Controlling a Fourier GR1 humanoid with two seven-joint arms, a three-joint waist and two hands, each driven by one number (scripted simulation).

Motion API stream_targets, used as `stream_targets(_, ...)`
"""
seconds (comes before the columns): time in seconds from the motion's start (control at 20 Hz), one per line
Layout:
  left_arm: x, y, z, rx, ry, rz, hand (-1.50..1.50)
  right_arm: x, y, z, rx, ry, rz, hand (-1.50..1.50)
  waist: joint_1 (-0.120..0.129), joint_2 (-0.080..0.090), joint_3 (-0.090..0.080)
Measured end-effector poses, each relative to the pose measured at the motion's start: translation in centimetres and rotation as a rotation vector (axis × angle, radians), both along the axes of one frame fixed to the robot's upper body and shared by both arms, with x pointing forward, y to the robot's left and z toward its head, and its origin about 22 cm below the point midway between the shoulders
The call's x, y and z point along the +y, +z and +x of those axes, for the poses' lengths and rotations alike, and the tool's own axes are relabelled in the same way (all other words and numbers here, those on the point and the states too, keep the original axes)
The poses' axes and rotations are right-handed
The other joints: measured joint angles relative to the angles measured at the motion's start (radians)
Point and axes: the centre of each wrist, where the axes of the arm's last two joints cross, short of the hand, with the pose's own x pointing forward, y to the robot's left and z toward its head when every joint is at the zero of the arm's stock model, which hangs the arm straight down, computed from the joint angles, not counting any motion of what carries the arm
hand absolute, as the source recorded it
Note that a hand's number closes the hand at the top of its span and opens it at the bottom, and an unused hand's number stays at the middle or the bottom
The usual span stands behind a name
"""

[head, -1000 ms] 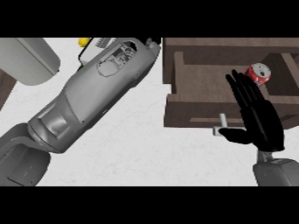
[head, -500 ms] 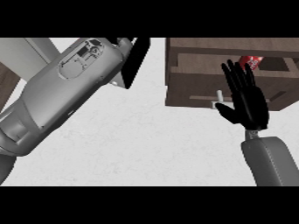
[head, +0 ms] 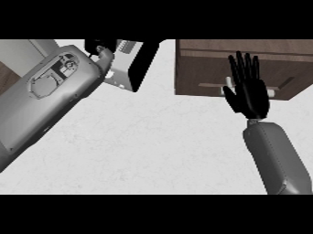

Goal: Pick up the can, place it into the drawer and close the drawer

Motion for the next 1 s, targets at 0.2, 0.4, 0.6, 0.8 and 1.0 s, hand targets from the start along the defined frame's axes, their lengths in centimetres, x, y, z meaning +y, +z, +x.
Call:
stream_targets(0.2, 1.5, -0.8, -0.5, 0.009, 0.006, 0.005, -1.5, 0.8, -0.3, 1.5, -0.041, -0.023, 0.01, -1.5, -0.004, 0.004, 0.004)
stream_targets(0.4, 2.4, -1.8, -1.3, 0.017, 0.004, 0.013, -1.5, 1.2, -0.5, 2.5, -0.08, -0.054, 0.018, -1.5, -0.002, 0.004, 0.008)
stream_targets(0.6, 2.7, -2.4, -2.2, 0.021, -0.006, 0.011, -1.5, 1.7, -0.4, 3.3, -0.109, -0.083, 0.023, -1.5, -0.006, 0.003, 0.008)
stream_targets(0.8, 3.4, -3.0, -2.7, 0.025, -0.01, 0.014, -1.5, 2.1, 0.1, 4.0, -0.138, -0.12, 0.031, -1.5, -0.004, 0.005, 0.011)
stream_targets(1.0, 3.8, -3.7, -3.2, 0.026, -0.021, 0.022, -1.5, 2.0, 2.3, 5.5, -0.157, -0.15, 0.043, -1.5, 0.004, 0.009, 0.011)
